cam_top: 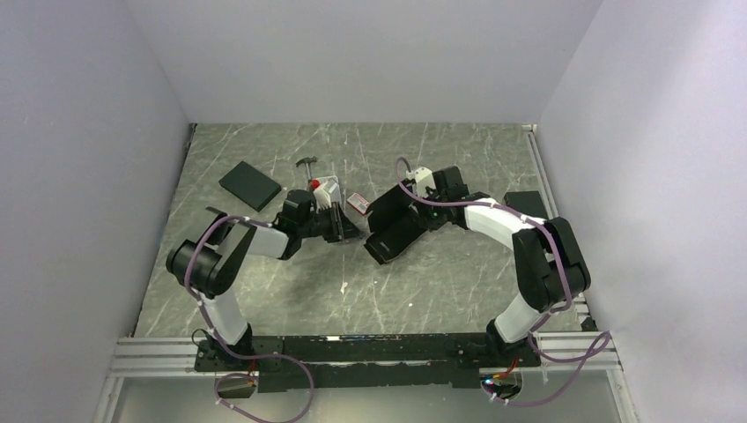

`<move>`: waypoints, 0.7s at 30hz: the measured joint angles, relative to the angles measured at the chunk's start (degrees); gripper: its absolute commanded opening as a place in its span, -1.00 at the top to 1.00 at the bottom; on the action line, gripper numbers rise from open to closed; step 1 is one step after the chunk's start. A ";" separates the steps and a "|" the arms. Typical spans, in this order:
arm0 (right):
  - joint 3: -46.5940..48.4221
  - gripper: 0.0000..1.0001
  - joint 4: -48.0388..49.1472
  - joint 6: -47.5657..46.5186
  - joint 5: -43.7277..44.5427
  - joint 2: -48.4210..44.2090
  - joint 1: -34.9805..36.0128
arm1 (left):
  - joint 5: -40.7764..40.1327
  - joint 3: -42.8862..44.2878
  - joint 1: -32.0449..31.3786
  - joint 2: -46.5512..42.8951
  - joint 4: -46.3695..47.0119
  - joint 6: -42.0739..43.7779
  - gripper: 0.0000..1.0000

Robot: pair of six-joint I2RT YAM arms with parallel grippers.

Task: Fold the paper box
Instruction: Fold the paper box at the center of the board.

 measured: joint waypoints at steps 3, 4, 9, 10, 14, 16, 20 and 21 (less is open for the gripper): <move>0.00 1.00 0.02 -0.02 -0.13 0.09 0.02 | 1.03 0.90 -0.85 1.20 -0.07 -0.13 0.68; 0.00 1.00 0.02 0.00 -0.13 0.17 0.00 | 1.33 1.16 -1.16 1.42 -0.20 -0.11 0.70; 0.00 1.00 0.00 0.00 -0.13 0.61 0.13 | 2.32 1.90 -2.29 1.53 -0.94 -0.09 0.75; 0.00 1.00 0.00 0.00 -0.15 0.72 0.20 | 2.43 2.12 -2.45 1.60 -1.11 -0.09 0.77; 0.00 1.00 -0.04 0.00 0.00 1.03 0.35 | 2.84 2.84 -3.08 2.14 -1.20 -0.11 0.78; 0.00 1.00 -0.11 0.00 0.15 1.03 0.35 | 2.82 2.84 -3.39 2.34 -1.25 -0.20 0.78; 0.00 1.00 -0.20 0.28 0.20 1.03 0.39 | 2.67 2.84 -3.61 2.45 -1.01 -0.68 0.78; 0.00 1.00 -0.20 0.42 0.20 1.07 0.46 | 2.47 2.84 -3.69 2.67 -0.85 -0.90 0.79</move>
